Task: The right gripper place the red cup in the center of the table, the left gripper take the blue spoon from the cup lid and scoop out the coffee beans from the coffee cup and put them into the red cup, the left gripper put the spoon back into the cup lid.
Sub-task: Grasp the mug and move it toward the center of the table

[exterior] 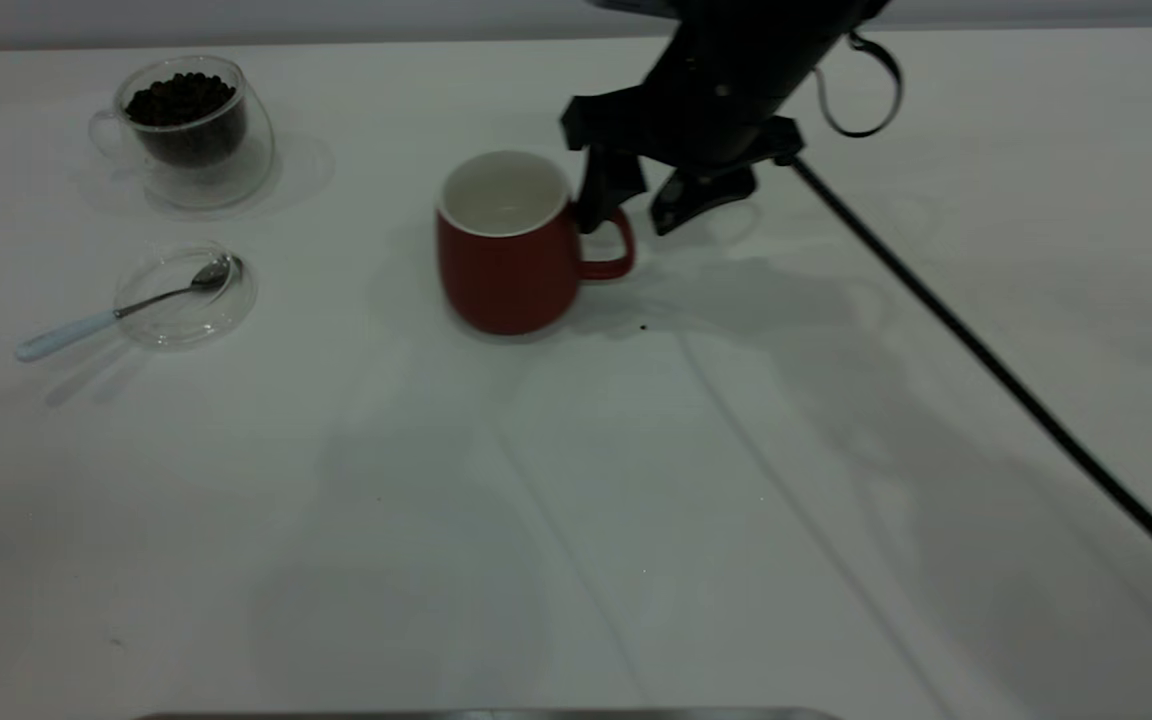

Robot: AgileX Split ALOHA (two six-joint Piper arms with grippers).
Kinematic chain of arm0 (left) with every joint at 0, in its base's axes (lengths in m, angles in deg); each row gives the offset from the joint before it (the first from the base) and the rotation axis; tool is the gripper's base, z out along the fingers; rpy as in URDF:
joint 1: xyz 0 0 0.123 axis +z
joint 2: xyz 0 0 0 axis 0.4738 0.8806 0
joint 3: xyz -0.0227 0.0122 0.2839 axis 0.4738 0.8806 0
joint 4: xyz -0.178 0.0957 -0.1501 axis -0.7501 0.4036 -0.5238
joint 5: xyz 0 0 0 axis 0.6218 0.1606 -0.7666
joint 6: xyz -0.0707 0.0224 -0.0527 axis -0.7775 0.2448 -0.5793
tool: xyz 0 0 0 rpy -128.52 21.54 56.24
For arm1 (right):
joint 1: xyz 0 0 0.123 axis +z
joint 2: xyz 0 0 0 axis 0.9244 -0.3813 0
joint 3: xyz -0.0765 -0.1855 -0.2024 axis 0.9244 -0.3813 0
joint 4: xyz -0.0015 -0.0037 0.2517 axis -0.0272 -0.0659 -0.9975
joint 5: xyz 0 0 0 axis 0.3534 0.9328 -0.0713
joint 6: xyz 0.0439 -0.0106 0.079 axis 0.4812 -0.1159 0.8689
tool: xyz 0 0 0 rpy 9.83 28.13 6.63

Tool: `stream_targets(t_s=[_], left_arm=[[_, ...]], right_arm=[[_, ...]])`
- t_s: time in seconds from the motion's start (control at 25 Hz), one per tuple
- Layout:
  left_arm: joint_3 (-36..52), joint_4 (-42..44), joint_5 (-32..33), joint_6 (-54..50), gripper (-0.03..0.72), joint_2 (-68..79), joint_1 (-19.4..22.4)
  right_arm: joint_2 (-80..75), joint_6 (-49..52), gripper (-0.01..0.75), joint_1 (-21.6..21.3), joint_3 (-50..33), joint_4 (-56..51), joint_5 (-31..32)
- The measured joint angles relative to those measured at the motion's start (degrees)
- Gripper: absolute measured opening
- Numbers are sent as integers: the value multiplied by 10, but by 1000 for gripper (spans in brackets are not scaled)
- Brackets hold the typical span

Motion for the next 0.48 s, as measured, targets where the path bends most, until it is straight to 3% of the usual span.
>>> stream_targets(t_s=[0.2, 0.48], left_arm=[[0, 0, 0, -1, 559, 0, 0], [0, 0, 0, -4, 559, 0, 0]], right_arm=[[-12, -1, 572, 8, 21, -5, 2], [-13, 1, 572, -23, 22, 62, 41]])
